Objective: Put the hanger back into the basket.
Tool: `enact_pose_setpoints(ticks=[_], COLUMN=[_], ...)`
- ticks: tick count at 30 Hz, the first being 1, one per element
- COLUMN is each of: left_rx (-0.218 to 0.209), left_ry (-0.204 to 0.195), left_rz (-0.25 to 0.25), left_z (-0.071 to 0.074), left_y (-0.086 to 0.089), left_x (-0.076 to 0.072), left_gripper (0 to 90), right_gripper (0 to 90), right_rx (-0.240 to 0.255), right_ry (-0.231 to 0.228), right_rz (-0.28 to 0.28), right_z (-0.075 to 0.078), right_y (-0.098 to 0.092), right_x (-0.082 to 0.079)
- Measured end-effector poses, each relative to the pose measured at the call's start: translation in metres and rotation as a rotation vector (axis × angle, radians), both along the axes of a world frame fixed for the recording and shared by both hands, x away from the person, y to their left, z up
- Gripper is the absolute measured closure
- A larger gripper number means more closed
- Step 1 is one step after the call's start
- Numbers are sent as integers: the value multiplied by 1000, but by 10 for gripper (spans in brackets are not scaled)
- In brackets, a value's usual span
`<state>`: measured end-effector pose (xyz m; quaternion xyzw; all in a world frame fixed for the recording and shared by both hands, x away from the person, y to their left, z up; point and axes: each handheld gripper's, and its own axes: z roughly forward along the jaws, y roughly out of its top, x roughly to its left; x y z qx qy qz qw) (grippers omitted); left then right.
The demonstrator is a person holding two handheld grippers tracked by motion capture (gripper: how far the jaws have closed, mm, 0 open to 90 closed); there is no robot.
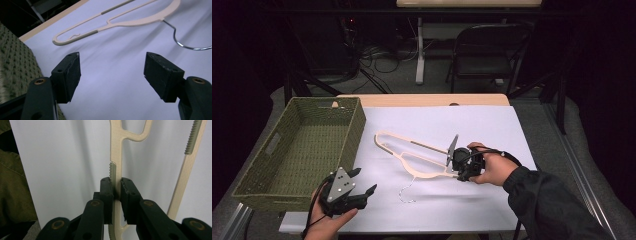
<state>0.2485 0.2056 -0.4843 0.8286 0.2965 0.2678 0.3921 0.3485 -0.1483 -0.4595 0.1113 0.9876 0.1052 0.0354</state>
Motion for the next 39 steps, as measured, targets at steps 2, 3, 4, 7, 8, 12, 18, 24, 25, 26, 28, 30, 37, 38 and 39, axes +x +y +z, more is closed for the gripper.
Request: enact_pose_setpoints(ticks=[2,3,4,7,8,12,18,24,25,26,28,30,37,38,39], left_rx=[48,64,80,132,139,162,253,332,345,349,351,348,369,370,374], left_ry=[-17,-25,-28,-54,-60,-80,-141,-154,-154,-151,-155,-154,-152,-153,-159], left_rz=[-13,-16,-27,-53,-60,-101,-180,-219,-219,-222,-228,-234,-246,-245,-246], left_z=[-4,-7,-8,-13,-13,-15,-24,-38,-40,-42,-43,-43,-49,-49,-50], left_y=[-5,-9,-11,-21,-24,-35,-55,-69,-71,-71,-73,-74,-80,-81,-82], left_x=[3,4,6,10,11,15,21,28,30,32,35,38,55,56,58], left_gripper=[298,296,296,290,286,278,277,287,290,294,312,321,378,379,379], right_gripper=[805,805,805,805,805,806,806,806,806,806,806,806,806,806,806], right_rx=[-8,-3,-2,-13,-4,-6,10,29,21,24,32,28,24,21,17], right_ry=[-3,-9,3,6,0,14,13,33,30,35,34,36,29,32,35], right_rz=[16,17,10,14,20,16,34,47,47,44,52,57,58,60,55], right_z=[0,0,0,0,-1,0,-1,-7,-7,-8,-8,-8,-9,-9,-9], right_y=[-1,-2,-2,-5,-6,-8,-7,-6,-6,-6,-6,-6,-4,-4,-4], right_x=[-1,-1,-2,-4,-5,-7,-11,-10,-10,-11,-11,-11,-12,-12,-12])
